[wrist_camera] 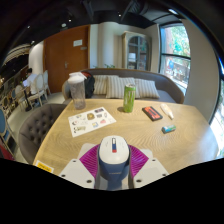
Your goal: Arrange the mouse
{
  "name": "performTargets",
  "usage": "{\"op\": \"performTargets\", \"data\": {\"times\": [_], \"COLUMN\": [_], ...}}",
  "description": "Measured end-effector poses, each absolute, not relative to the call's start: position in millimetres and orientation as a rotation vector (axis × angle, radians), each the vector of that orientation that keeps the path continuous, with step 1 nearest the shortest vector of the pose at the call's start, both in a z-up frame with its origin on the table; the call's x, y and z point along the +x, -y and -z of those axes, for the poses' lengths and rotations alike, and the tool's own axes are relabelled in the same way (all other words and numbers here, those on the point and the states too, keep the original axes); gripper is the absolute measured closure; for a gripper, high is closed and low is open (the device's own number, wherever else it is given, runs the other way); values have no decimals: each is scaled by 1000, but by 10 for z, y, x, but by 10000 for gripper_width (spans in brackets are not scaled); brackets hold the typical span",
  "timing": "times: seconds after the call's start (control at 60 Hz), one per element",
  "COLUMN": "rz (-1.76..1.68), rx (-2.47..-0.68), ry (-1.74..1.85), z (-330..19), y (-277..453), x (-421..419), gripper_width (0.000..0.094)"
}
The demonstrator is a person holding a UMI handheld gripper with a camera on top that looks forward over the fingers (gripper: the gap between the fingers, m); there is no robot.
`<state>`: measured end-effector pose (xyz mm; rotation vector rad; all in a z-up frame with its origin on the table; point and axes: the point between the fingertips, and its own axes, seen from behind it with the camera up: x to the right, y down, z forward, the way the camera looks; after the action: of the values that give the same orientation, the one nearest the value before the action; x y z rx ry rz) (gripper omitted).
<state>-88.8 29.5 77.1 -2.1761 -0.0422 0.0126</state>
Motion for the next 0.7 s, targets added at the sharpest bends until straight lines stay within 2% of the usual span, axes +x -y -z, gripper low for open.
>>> {"op": "performTargets", "data": {"times": [0.1,0.117,0.233,0.317,0.417,0.45,0.467,0.483,0.5,0.55,0.617,0.7], "rz": [-35,-41,-37,-17,-13,-37,-57,-80,-99,-138,-119,-81], "rx": [-2284,-2300,-2314,-2268,-2314,-2346,-2364,-2378,-2389,-2392,-2392,-2421], "ry": [5,13,-16,16,-1,-37,-47,-52,-54,-54,-71,-109], "z": [-224,-33,157,178,171,172,152,138,118,21,-70,-88], "y": [-33,-30,47,38,61,132,174,213,259,384,588,900], "x": [-952,-901,-874,-880,-855,-858,-870,-900,-912,-943,-869,-772], "gripper_width": [558,558,553,487,381,286,211,80,68,108,80,99]}}
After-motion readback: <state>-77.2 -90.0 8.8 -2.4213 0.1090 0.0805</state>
